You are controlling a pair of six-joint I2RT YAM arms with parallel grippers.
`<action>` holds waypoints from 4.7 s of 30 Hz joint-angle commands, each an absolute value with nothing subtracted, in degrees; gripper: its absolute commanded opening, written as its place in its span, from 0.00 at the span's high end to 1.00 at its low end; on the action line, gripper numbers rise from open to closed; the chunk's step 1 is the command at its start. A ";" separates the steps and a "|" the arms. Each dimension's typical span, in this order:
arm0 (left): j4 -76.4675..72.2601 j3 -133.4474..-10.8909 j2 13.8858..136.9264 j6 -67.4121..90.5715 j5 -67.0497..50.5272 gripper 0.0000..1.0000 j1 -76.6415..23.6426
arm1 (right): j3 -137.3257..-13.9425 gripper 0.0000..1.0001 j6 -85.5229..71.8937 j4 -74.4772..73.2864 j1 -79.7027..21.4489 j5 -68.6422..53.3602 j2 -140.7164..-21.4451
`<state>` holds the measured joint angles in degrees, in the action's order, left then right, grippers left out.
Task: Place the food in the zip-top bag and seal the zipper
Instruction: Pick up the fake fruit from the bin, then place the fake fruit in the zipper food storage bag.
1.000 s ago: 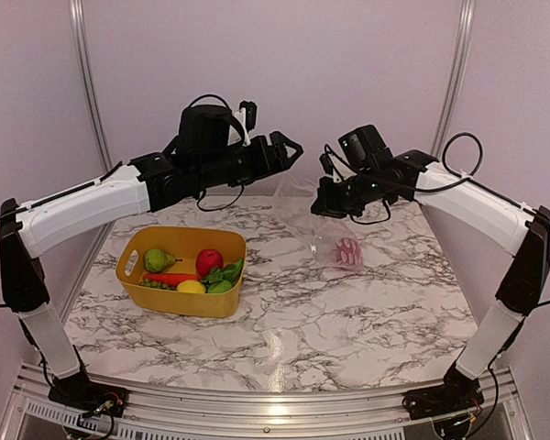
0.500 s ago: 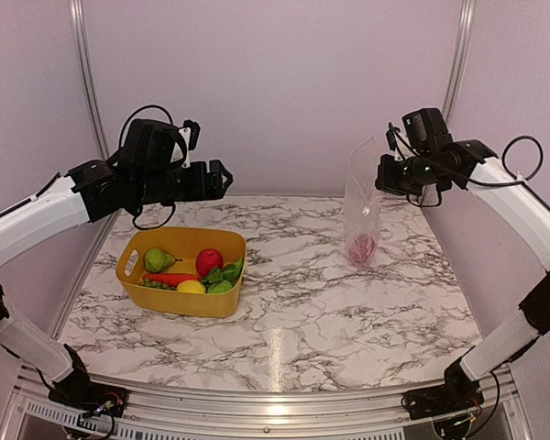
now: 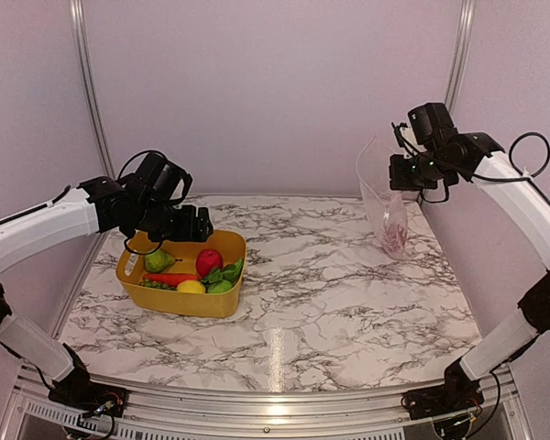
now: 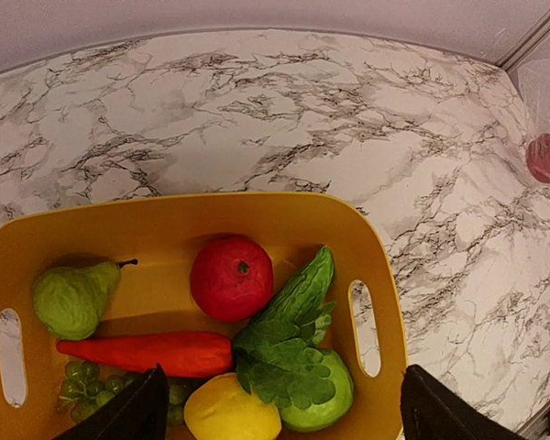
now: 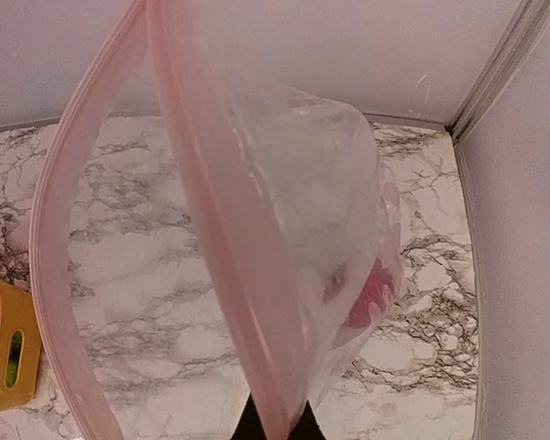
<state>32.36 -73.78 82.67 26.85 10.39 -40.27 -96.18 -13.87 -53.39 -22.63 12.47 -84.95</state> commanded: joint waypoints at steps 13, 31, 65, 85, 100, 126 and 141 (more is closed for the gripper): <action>37.02 -76.55 89.82 27.81 8.01 0.18 -39.26 | -92.42 0.99 -15.03 -51.64 -32.73 5.61 -92.80; 40.72 -86.78 103.40 21.97 7.04 0.14 -34.57 | -88.15 0.98 -19.50 -47.90 -34.85 0.62 -92.38; 43.58 -87.39 111.36 22.22 7.62 0.29 -33.93 | -86.73 0.98 -21.17 -44.64 -34.82 -3.61 -92.95; 12.45 -82.91 90.95 41.12 -17.40 0.38 -36.65 | -95.92 0.98 -21.42 -47.46 -36.85 -5.60 -99.05; 5.42 -96.33 104.45 49.23 -21.65 0.41 -46.24 | -97.23 0.98 -22.51 -48.12 -36.93 -7.35 -98.62; 21.13 -112.03 118.89 60.90 -6.71 0.31 -47.77 | -99.32 0.98 -27.55 -46.49 -37.00 -11.45 -96.95; 18.84 -115.51 117.95 56.86 -5.28 0.03 -47.74 | -101.04 0.98 -28.23 -47.46 -36.81 -8.35 -97.17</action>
<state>19.55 -113.95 118.91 59.29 -6.55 -47.53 -97.06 -27.70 -47.20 -36.38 -9.98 -98.56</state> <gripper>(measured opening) 0.891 0.021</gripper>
